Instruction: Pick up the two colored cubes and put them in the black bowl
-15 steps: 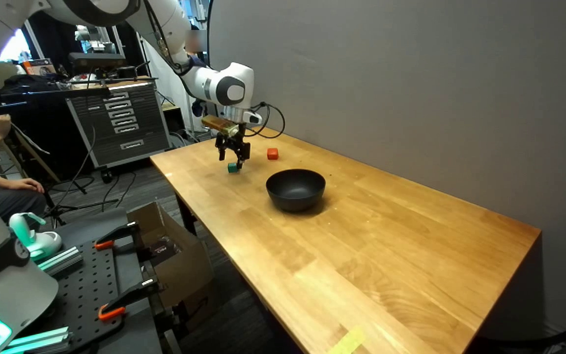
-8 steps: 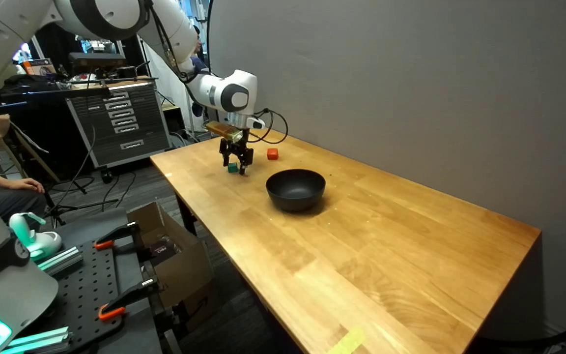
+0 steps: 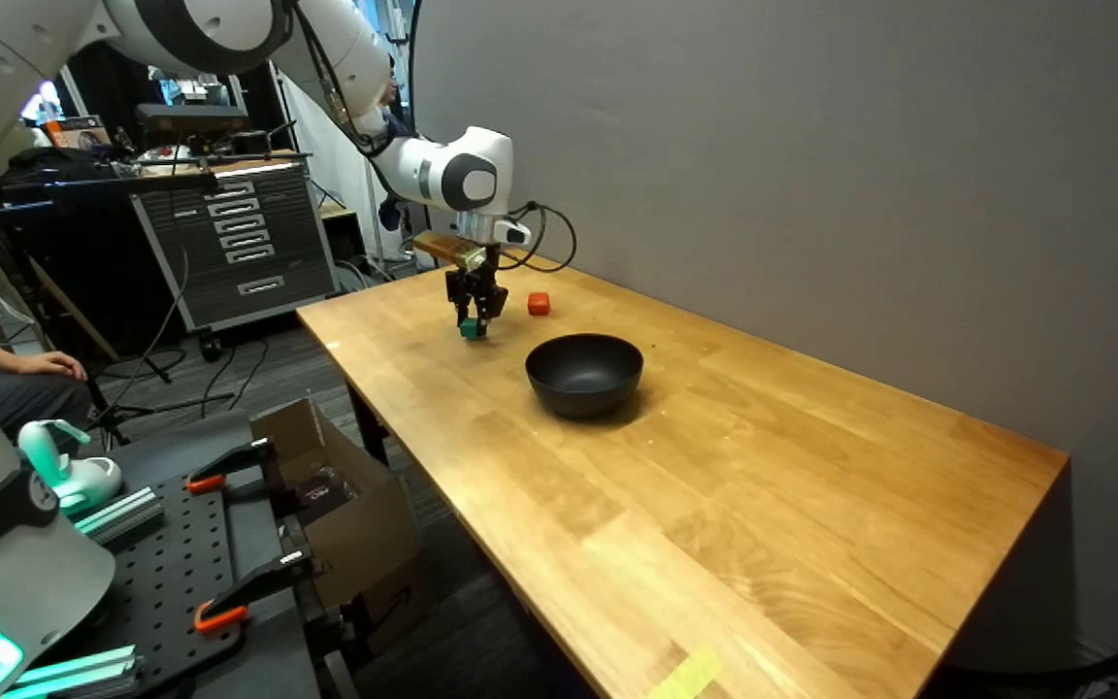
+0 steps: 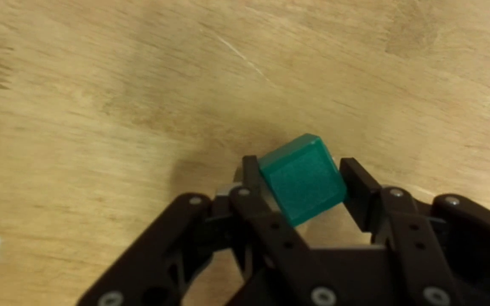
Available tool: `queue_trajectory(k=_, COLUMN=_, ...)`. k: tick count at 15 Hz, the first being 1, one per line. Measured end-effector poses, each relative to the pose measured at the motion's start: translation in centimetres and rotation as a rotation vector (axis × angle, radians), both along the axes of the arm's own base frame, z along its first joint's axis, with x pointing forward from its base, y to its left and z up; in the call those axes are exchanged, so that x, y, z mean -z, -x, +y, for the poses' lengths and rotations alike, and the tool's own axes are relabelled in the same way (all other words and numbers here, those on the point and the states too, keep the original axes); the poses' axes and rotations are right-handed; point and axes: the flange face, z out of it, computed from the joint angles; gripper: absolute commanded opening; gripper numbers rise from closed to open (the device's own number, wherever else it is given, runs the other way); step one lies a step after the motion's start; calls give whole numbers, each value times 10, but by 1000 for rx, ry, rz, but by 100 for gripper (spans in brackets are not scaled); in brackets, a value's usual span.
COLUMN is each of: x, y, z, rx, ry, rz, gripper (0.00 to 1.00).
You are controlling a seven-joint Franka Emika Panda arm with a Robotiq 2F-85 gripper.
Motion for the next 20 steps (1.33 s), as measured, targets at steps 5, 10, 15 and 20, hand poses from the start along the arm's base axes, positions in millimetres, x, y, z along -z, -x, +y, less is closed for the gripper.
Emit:
queue_trajectory(k=5, x=-58, y=-29, z=-73, rx=151, ry=115, rz=-111, gripper=26)
queue_trajectory(k=10, x=-119, y=-37, z=-171, rx=321, ry=233, rz=-198, gripper=76)
queue_trajectory(k=15, x=-124, y=-26, z=-230, rx=430, ry=263, rz=-176, gripper=100)
queue_trajectory(k=20, x=-114, y=-17, z=-210, rx=427, ry=210, rz=-123, gripper=100)
